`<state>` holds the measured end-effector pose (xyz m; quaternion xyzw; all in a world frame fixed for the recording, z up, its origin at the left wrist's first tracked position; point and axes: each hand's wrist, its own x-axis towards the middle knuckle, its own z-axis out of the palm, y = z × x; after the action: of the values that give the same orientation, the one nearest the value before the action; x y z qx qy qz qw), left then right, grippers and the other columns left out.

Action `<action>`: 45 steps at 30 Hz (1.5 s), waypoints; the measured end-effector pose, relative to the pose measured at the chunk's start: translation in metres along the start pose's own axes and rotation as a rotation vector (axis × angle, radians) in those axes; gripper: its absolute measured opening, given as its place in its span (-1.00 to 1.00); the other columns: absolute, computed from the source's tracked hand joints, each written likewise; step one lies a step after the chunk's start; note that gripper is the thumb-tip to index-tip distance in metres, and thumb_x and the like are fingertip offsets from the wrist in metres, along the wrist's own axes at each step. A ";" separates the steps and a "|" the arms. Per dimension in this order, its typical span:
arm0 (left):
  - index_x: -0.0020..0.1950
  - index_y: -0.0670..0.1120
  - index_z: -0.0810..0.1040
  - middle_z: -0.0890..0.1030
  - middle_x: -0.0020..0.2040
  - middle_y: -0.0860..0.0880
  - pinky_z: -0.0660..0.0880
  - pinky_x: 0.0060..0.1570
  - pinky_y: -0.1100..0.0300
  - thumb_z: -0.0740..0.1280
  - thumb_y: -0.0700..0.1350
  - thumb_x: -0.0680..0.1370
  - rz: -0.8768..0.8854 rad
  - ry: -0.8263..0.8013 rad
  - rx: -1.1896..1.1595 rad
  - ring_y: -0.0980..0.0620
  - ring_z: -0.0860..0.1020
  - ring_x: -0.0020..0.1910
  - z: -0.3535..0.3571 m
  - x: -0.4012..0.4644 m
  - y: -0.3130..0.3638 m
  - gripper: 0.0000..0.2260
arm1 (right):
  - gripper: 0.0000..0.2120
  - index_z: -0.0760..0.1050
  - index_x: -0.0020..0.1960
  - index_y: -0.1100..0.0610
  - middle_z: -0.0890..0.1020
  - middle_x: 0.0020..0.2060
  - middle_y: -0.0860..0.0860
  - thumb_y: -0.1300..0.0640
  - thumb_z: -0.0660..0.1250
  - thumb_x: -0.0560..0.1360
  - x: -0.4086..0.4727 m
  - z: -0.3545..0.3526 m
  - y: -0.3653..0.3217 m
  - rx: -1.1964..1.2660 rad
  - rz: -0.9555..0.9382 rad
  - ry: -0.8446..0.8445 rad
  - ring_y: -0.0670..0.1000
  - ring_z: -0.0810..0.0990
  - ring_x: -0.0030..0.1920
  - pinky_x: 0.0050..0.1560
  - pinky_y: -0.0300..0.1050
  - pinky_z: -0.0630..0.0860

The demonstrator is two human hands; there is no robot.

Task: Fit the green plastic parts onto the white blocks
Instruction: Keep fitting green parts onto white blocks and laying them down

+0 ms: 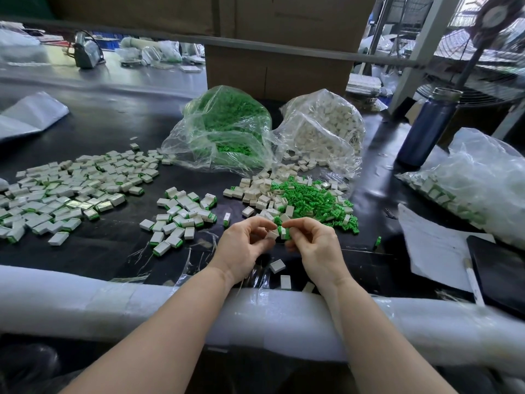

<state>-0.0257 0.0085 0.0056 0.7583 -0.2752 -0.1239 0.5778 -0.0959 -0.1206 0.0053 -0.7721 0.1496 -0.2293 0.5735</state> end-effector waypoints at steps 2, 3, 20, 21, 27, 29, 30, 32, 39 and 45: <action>-0.13 0.09 0.56 0.56 -0.22 -0.01 0.54 0.01 0.19 0.40 -0.25 0.47 0.002 -0.003 0.010 0.05 0.53 -0.19 0.000 0.000 0.000 -0.79 | -0.76 0.56 -0.17 0.03 0.61 -0.34 -0.05 0.35 0.28 0.51 -0.001 -0.001 -0.001 0.052 0.010 -0.006 -0.18 0.58 -0.39 -0.28 -0.28 0.56; -0.13 0.08 0.56 0.57 -0.20 -0.03 0.53 0.01 0.20 0.40 -0.25 0.47 0.001 -0.001 0.011 0.04 0.54 -0.19 0.000 0.000 0.000 -0.80 | -0.78 0.56 -0.17 0.07 0.61 -0.35 -0.03 0.35 0.30 0.50 -0.001 -0.001 -0.001 0.078 0.015 -0.009 -0.17 0.58 -0.39 -0.29 -0.28 0.56; -0.08 -0.11 0.60 0.64 -0.17 -0.03 0.50 -0.03 0.34 0.42 -0.23 0.45 0.011 -0.056 0.050 0.11 0.57 -0.18 0.001 0.001 0.000 -0.92 | -0.85 0.55 -0.23 0.17 0.60 -0.40 0.04 0.39 0.38 0.43 -0.002 -0.002 -0.003 0.104 0.046 -0.033 -0.15 0.54 -0.46 -0.39 -0.31 0.51; -0.09 -0.10 0.60 0.64 -0.18 -0.02 0.49 -0.05 0.35 0.42 -0.23 0.45 0.013 -0.054 0.051 0.12 0.57 -0.18 0.001 0.001 0.000 -0.92 | -0.84 0.55 -0.23 0.16 0.60 -0.40 0.03 0.38 0.38 0.43 -0.002 -0.002 -0.003 0.097 0.046 -0.034 -0.15 0.54 -0.46 -0.39 -0.31 0.51; -0.08 -0.13 0.61 0.63 -0.20 -0.02 0.47 -0.13 0.44 0.41 -0.24 0.46 0.012 -0.050 0.046 0.16 0.56 -0.22 0.000 0.000 0.002 -0.93 | -0.82 0.55 -0.26 0.11 0.61 -0.38 0.03 0.35 0.41 0.42 -0.002 -0.002 -0.002 0.041 0.045 -0.055 -0.11 0.56 -0.40 -0.35 -0.28 0.53; -0.06 -0.14 0.61 0.63 -0.19 -0.02 0.48 -0.12 0.42 0.40 -0.25 0.46 0.013 -0.056 0.047 0.15 0.56 -0.22 0.000 0.000 0.002 -0.92 | -0.81 0.55 -0.27 0.10 0.61 -0.38 0.02 0.35 0.41 0.41 -0.002 -0.001 -0.001 0.028 0.040 -0.063 -0.11 0.55 -0.39 -0.36 -0.29 0.51; -0.06 -0.14 0.61 0.64 -0.18 -0.03 0.49 -0.11 0.41 0.40 -0.25 0.46 0.015 -0.057 0.047 0.14 0.56 -0.21 0.000 0.000 0.002 -0.92 | -0.81 0.55 -0.27 0.09 0.61 -0.39 0.00 0.35 0.41 0.41 -0.003 -0.002 -0.001 0.025 0.033 -0.064 -0.14 0.54 -0.41 -0.36 -0.30 0.49; -0.06 -0.15 0.61 0.64 -0.18 -0.05 0.50 -0.08 0.36 0.40 -0.26 0.47 0.015 -0.052 0.029 0.12 0.57 -0.20 0.000 -0.001 0.002 -0.92 | -0.79 0.56 -0.28 0.07 0.60 -0.39 -0.03 0.34 0.41 0.41 -0.003 -0.002 -0.002 0.015 0.011 -0.063 -0.19 0.51 -0.43 -0.37 -0.33 0.46; -0.10 -0.13 0.63 0.60 -0.27 0.05 0.47 -0.14 0.40 0.38 -0.31 0.47 0.008 -0.050 0.003 0.25 0.53 -0.31 0.002 -0.001 0.003 -0.89 | -0.77 0.54 -0.20 0.06 0.59 -0.36 0.06 0.38 0.39 0.41 -0.003 -0.002 -0.002 0.013 0.014 -0.080 -0.14 0.52 -0.40 -0.31 -0.25 0.51; -0.15 -0.15 0.61 0.58 -0.29 0.02 0.52 -0.08 0.26 0.38 -0.36 0.45 -0.007 -0.075 -0.018 0.16 0.53 -0.28 0.001 -0.002 0.004 -0.88 | -0.75 0.54 -0.24 0.08 0.60 -0.38 0.03 0.42 0.42 0.36 -0.002 -0.004 0.000 0.020 0.033 -0.114 -0.09 0.55 -0.38 -0.31 -0.20 0.54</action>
<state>-0.0293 0.0079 0.0088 0.7488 -0.2932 -0.1568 0.5734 -0.0998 -0.1223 0.0060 -0.7757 0.1269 -0.1768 0.5923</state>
